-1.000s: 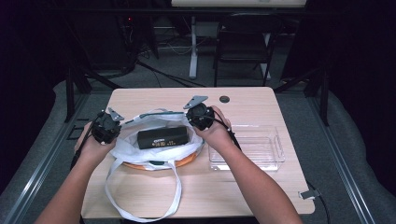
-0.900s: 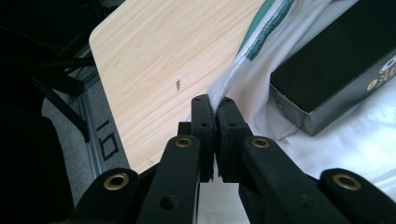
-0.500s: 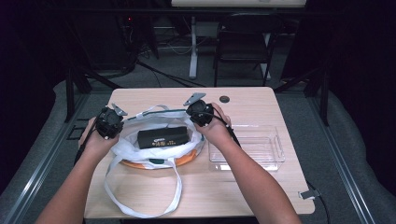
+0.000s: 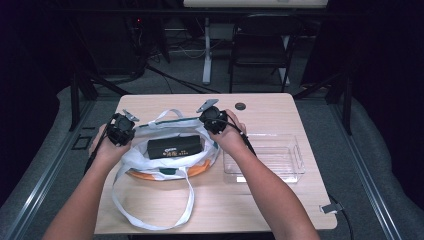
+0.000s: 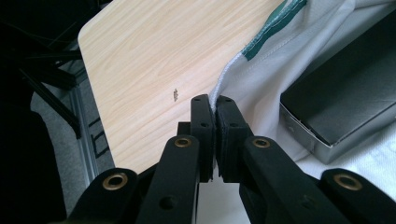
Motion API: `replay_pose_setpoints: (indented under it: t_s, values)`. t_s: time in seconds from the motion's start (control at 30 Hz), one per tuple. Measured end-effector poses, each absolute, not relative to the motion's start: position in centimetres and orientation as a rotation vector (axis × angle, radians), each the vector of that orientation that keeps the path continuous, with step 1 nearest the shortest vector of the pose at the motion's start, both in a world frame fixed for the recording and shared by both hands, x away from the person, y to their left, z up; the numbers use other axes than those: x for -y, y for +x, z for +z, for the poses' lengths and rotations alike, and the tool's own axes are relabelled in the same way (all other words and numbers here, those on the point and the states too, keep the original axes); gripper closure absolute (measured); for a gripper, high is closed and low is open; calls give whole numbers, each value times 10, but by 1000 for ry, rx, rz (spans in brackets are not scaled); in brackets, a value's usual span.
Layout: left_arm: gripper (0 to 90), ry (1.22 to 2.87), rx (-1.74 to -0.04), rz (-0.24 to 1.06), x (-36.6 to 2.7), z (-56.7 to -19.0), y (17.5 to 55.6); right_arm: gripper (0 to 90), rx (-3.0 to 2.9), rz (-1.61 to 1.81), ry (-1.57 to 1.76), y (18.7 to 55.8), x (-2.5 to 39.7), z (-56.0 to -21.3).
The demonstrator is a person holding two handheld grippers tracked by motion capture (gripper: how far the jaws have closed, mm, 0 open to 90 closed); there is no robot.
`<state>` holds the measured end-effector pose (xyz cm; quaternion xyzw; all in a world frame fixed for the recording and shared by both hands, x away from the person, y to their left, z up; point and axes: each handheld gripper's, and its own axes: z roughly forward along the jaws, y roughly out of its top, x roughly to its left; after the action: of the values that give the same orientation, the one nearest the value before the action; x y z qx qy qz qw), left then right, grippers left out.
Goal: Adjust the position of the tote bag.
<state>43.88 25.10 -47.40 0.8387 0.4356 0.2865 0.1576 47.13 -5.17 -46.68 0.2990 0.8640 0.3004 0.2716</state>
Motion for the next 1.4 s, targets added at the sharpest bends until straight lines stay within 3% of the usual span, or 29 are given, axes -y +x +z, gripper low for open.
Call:
replay_pose_setpoints:
  t_s: [1.4]
  values:
    - [853,2500,-1284,742,-234,-516,470,811,-2394,624,830,496,41,-500]
